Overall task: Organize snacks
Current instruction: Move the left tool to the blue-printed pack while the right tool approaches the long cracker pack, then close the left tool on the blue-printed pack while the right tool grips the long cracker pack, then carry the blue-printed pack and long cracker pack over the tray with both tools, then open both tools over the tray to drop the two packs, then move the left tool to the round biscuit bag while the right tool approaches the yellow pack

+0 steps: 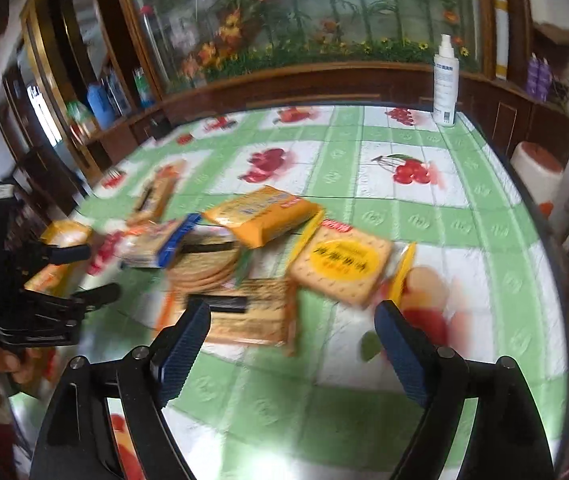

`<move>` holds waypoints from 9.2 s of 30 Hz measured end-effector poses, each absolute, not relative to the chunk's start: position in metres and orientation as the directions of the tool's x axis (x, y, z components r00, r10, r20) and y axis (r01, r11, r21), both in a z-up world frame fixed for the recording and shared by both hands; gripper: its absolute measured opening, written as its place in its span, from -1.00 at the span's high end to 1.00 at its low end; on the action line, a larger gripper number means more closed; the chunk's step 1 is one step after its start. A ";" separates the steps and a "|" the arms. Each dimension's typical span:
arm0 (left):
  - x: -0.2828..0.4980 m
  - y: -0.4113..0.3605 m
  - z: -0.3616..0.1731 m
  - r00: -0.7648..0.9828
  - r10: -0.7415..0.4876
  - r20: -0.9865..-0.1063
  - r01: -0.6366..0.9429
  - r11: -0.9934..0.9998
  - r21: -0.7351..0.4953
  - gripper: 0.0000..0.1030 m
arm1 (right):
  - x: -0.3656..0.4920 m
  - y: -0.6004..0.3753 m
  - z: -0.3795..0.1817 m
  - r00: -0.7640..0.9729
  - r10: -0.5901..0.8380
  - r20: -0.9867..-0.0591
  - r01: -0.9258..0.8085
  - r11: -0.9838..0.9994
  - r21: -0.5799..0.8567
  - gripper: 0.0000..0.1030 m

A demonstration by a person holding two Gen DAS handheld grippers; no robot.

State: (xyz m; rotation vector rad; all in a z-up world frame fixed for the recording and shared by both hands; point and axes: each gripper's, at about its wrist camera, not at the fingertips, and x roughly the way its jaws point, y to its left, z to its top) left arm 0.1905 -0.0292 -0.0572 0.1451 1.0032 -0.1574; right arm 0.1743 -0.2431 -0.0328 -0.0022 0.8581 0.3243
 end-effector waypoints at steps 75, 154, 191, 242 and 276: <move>0.118 -0.065 -0.093 0.494 -0.113 -0.862 0.136 0.989 -0.052 -0.56 | 0.161 -0.214 -0.099 0.520 -0.004 -0.854 -0.021 1.000 -0.017 -0.93; 0.010 0.146 -0.038 0.669 0.252 -0.699 -0.353 0.936 0.000 -0.10 | 0.040 -0.019 -0.011 0.557 0.497 -0.665 -0.574 0.809 0.124 -0.06; 0.026 0.186 -0.057 0.624 0.267 -0.734 -0.401 0.916 -0.008 -0.11 | 0.119 0.121 -0.045 0.413 0.611 -0.676 -0.655 0.715 0.246 -0.06; 0.051 0.054 -0.016 0.687 0.207 -0.697 -0.200 0.975 0.094 -0.44 | 0.102 -0.146 -0.029 0.615 0.464 -0.637 -0.322 0.886 0.334 -0.47; 0.150 -0.047 -0.038 0.619 -0.104 -0.778 0.100 0.994 -0.054 -0.44 | 0.244 -0.248 -0.085 0.598 0.077 -0.798 0.054 0.989 0.136 -0.95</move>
